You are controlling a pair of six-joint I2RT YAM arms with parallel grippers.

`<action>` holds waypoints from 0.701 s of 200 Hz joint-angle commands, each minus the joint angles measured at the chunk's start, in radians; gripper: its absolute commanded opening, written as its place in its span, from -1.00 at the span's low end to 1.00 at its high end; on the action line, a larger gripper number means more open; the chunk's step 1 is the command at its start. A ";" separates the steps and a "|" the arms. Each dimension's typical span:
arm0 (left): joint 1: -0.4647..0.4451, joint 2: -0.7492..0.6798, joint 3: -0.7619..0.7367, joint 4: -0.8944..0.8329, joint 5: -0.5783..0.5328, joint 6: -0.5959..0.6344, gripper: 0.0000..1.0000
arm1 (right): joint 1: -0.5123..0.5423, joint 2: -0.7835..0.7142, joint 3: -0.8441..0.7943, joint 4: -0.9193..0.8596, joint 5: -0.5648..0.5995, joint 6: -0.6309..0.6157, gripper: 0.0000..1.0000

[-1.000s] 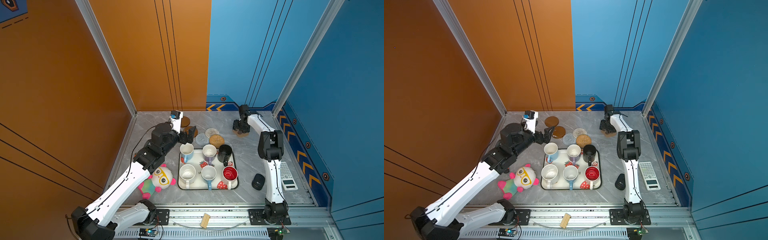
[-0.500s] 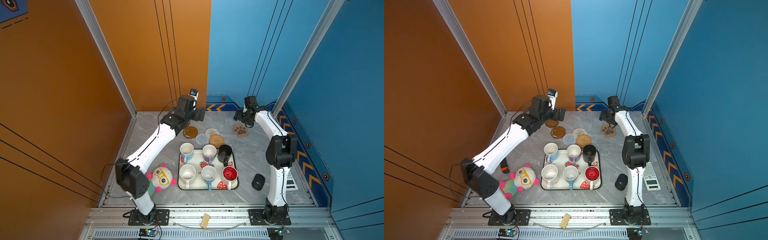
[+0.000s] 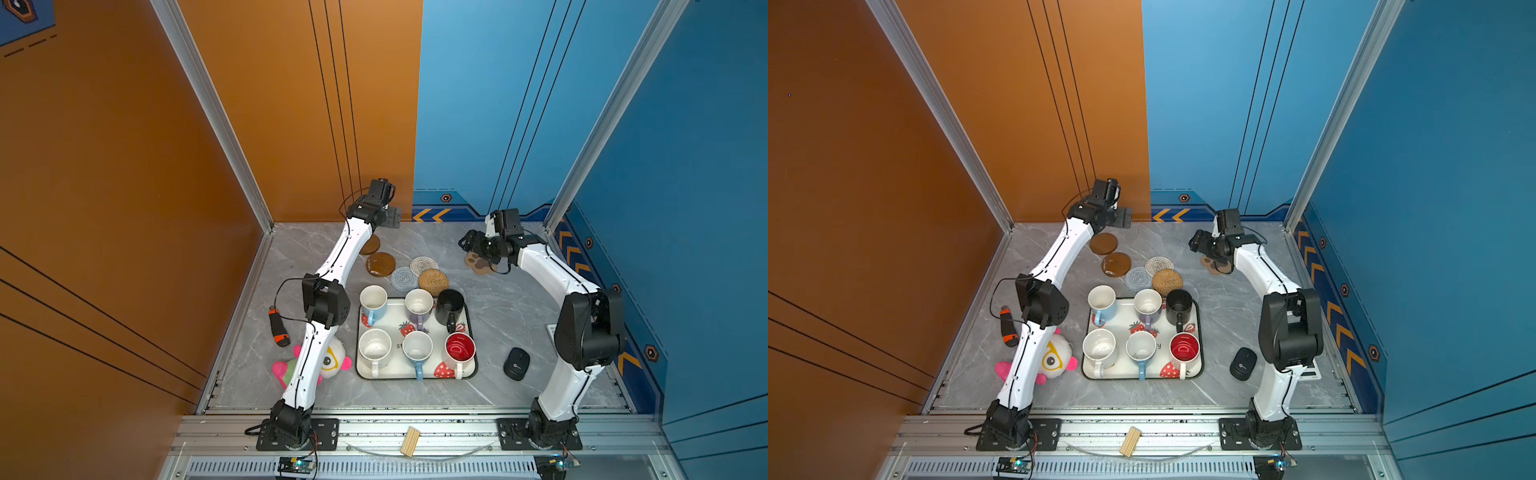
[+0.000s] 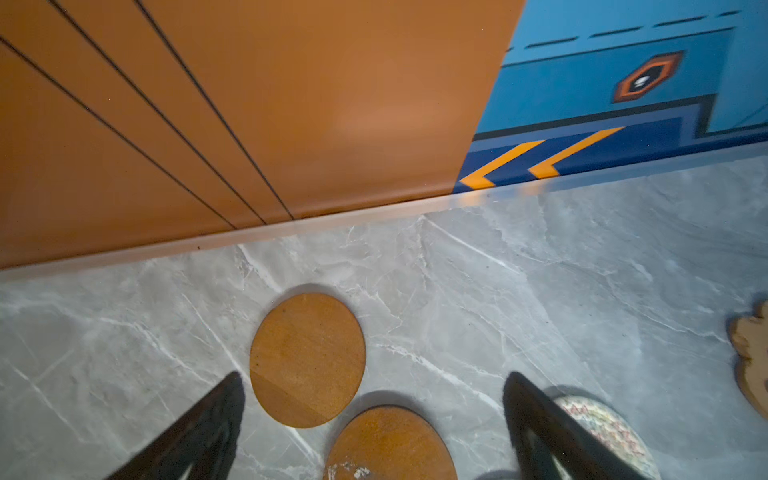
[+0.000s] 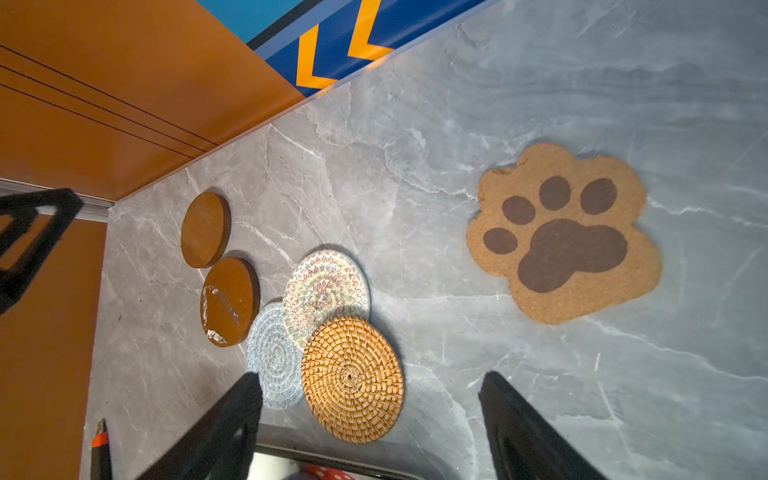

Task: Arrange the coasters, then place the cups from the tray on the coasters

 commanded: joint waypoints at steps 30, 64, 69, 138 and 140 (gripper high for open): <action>0.072 0.074 -0.033 0.124 0.062 -0.131 0.96 | 0.006 -0.166 -0.091 0.063 -0.033 0.040 0.64; 0.082 0.132 -0.043 0.204 0.158 -0.158 0.96 | 0.028 -0.229 -0.157 0.066 -0.005 0.063 0.65; 0.083 0.141 -0.043 0.214 0.165 -0.163 0.96 | 0.034 -0.239 -0.169 0.068 0.004 0.067 0.65; 0.060 0.195 -0.063 0.244 0.127 -0.145 0.96 | 0.104 -0.296 -0.212 0.057 0.047 0.087 0.66; 0.059 0.196 -0.064 0.243 0.121 -0.145 0.96 | 0.105 -0.298 -0.212 0.057 0.047 0.086 0.66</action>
